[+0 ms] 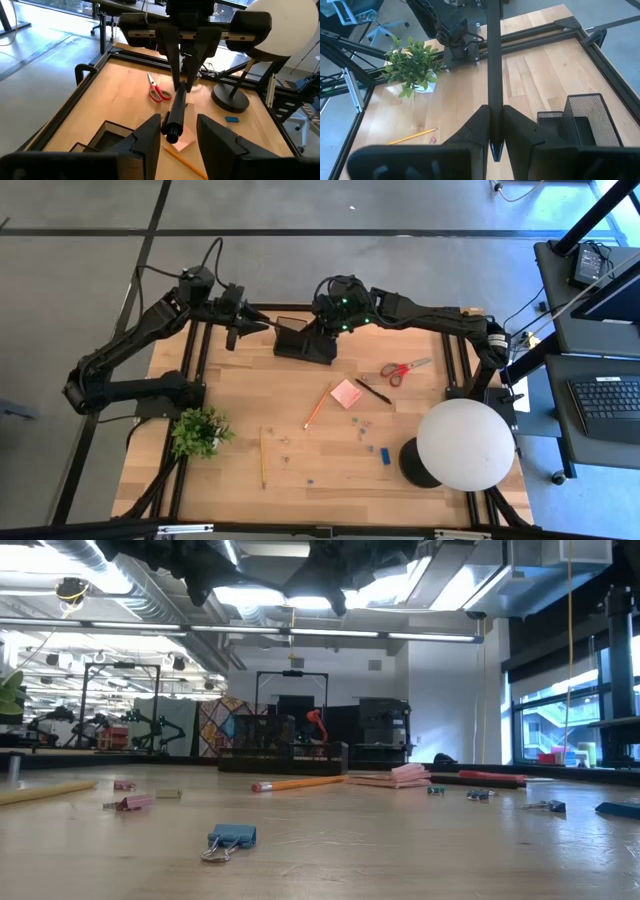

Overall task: Pick and place office supplies into organizer
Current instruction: Put the black pen into the black desk organizer

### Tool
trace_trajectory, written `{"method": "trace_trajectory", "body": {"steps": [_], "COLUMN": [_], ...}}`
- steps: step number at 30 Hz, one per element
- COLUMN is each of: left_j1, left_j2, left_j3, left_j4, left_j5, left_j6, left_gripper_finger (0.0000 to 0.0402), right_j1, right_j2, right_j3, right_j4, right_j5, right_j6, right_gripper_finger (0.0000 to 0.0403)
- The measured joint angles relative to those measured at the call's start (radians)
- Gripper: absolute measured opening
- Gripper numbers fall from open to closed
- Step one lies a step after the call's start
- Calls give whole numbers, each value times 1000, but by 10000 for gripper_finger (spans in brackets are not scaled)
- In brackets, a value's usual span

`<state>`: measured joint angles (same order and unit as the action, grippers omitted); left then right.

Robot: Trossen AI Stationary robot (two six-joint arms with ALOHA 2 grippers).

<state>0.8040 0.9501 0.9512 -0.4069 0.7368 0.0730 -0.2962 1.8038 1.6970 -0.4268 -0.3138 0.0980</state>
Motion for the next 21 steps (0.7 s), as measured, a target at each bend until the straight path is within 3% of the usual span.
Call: {"method": "trace_trajectory", "body": {"steps": [21], "left_j1": [0], "left_j2": [0], "left_j3": [0], "left_j4": [3], "left_j5": [-2], "left_j6": [1], "left_gripper_finger": [108], "right_j1": [0], "right_j2": [0], "right_j3": [0], "right_j4": [-5], "right_j5": [0], "right_j6": [0], "right_gripper_finger": [49]}}
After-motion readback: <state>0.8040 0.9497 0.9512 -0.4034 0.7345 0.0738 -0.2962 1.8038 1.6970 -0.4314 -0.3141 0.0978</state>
